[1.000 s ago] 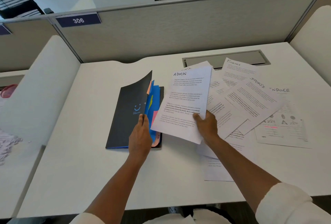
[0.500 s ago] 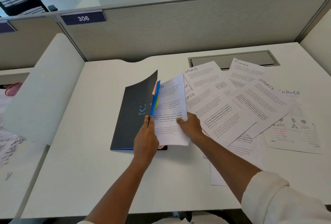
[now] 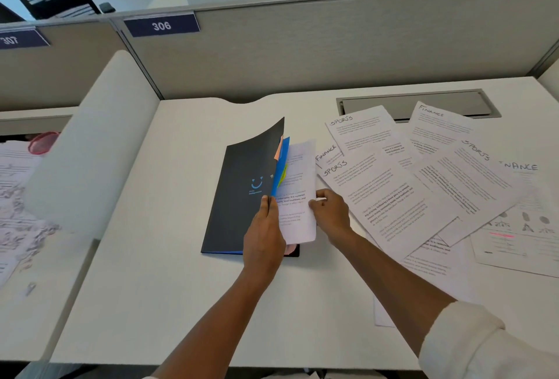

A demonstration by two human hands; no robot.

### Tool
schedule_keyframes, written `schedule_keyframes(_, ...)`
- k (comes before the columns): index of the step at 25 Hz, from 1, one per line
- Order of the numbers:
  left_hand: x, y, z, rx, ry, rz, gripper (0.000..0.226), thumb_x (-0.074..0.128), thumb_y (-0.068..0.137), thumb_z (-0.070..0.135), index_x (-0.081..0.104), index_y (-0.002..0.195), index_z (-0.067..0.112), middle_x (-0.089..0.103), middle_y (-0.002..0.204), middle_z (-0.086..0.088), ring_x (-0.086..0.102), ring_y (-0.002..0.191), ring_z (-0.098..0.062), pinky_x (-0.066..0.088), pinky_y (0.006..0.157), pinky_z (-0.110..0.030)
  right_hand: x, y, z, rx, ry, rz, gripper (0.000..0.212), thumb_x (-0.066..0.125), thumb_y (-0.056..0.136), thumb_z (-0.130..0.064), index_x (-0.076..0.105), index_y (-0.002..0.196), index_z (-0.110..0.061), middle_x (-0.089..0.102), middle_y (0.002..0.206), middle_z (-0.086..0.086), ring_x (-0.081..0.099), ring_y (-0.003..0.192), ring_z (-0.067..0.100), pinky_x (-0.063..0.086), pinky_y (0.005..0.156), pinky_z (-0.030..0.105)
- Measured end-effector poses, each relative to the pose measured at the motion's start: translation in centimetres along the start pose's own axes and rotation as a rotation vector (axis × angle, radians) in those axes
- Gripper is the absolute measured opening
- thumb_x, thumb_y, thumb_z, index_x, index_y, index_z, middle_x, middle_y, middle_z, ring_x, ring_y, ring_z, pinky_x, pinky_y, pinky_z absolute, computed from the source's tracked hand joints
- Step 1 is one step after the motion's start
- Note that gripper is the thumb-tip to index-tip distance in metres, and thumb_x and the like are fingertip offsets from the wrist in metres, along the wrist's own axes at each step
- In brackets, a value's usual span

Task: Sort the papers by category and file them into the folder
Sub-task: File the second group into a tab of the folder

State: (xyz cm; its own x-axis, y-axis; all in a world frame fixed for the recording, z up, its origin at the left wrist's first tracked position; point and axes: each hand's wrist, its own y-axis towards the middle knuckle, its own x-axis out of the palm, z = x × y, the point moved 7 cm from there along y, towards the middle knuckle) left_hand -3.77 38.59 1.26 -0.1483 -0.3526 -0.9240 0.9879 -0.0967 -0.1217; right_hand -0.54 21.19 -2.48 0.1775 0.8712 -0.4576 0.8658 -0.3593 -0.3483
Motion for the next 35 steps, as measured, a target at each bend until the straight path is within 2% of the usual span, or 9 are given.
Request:
schedule_keyframes(3,0.3,0.1,0.1,0.013,-0.005,-0.032,0.105,0.078,0.078,0.037,0.008,0.154,0.017,0.019,0.161,-0.004,0.052,0.125,-0.02,0.055,0.089,-0.031,1.0,0.2,-0.5,-0.036,-0.006,-0.034,0.014,0.061,0.089,-0.018,0.063,0.103,-0.017,0.072,0.101,0.003,0.068,0.085,0.018,0.06,0.075,0.04)
schedule_keyframes(6,0.2,0.2,0.2,0.004,0.006,-0.046,0.105,0.077,0.079,0.037,0.006,0.155,0.017,0.017,0.162,-0.003,0.05,0.127,-0.021,0.055,0.089,-0.03,2.2,0.4,-1.3,-0.057,-0.045,-0.049,0.018,0.064,0.089,-0.018,0.065,0.107,-0.015,0.07,0.104,0.001,0.067,0.088,0.018,0.06,0.075,0.035)
schedule_keyframes(10,0.0,0.5,0.4,-0.024,0.009,-0.066,0.096,0.069,0.087,0.033,0.004,0.155,0.015,0.013,0.163,-0.003,0.042,0.136,-0.02,0.049,0.1,-0.033,4.0,0.5,-2.3,-0.096,-0.11,-0.067,0.021,0.066,0.088,-0.02,0.066,0.109,-0.014,0.069,0.112,0.004,0.066,0.097,0.021,0.057,0.083,0.034)
schedule_keyframes(14,0.4,0.8,0.3,-0.019,0.02,-0.084,0.091,0.062,0.091,0.042,0.004,0.155,0.014,0.017,0.162,-0.005,0.038,0.141,-0.021,0.041,0.108,-0.034,5.5,0.6,-2.8,-0.106,-0.135,-0.094,0.022,0.066,0.089,-0.024,0.066,0.109,-0.014,0.069,0.112,0.005,0.064,0.099,0.02,0.052,0.079,0.026)
schedule_keyframes(18,0.3,0.9,0.4,-0.024,0.021,-0.062,0.082,0.056,0.095,0.037,0.005,0.156,0.015,0.013,0.164,-0.003,0.034,0.143,-0.021,0.037,0.111,-0.032,6.3,0.4,-2.8,-0.103,-0.123,-0.097,0.026,0.066,0.091,-0.027,0.065,0.112,-0.013,0.069,0.112,0.005,0.065,0.098,0.02,0.05,0.075,0.024)
schedule_keyframes(24,0.9,1.1,0.5,-0.009,0.031,-0.093,0.081,0.055,0.096,0.039,0.006,0.156,0.015,0.012,0.164,-0.004,0.033,0.144,-0.022,0.038,0.11,-0.034,6.4,0.8,-2.1,-0.089,-0.14,-0.125,0.026,0.061,0.094,-0.032,0.067,0.111,-0.013,0.069,0.112,0.006,0.066,0.096,0.021,0.055,0.08,0.029)
schedule_keyframes(29,2.5,1.4,0.4,-0.005,0.047,-0.104,0.086,0.059,0.094,0.04,0.005,0.155,0.014,0.02,0.161,-0.007,0.038,0.139,-0.023,0.045,0.105,-0.034,5.2,1.0,-1.2,-0.065,-0.128,-0.124,0.025,0.057,0.094,-0.029,0.067,0.111,-0.014,0.069,0.11,0.001,0.067,0.09,0.02,0.056,0.073,0.026)
schedule_keyframes(32,3.3,1.4,0.6,-0.024,0.066,-0.117,0.092,0.067,0.089,0.035,0.005,0.154,0.014,0.015,0.162,-0.009,0.036,0.139,-0.027,0.049,0.1,-0.037,3.5,1.5,0.2,-0.005,-0.014,-0.091,0.026,0.059,0.087,-0.026,0.064,0.111,-0.017,0.071,0.105,0.005,0.071,0.085,0.023,0.06,0.077,0.039)
schedule_keyframes(35,4.2,1.3,1.1,-0.045,0.099,-0.131,0.095,0.071,0.087,0.026,0.006,0.154,0.013,0.008,0.162,-0.009,0.029,0.142,-0.031,0.052,0.097,-0.04,1.5,1.6,1.3,0.058,0.111,-0.089,0.026,0.059,0.091,-0.013,0.059,0.118,-0.013,0.071,0.102,0.009,0.072,0.072,0.021,0.06,0.066,0.029)
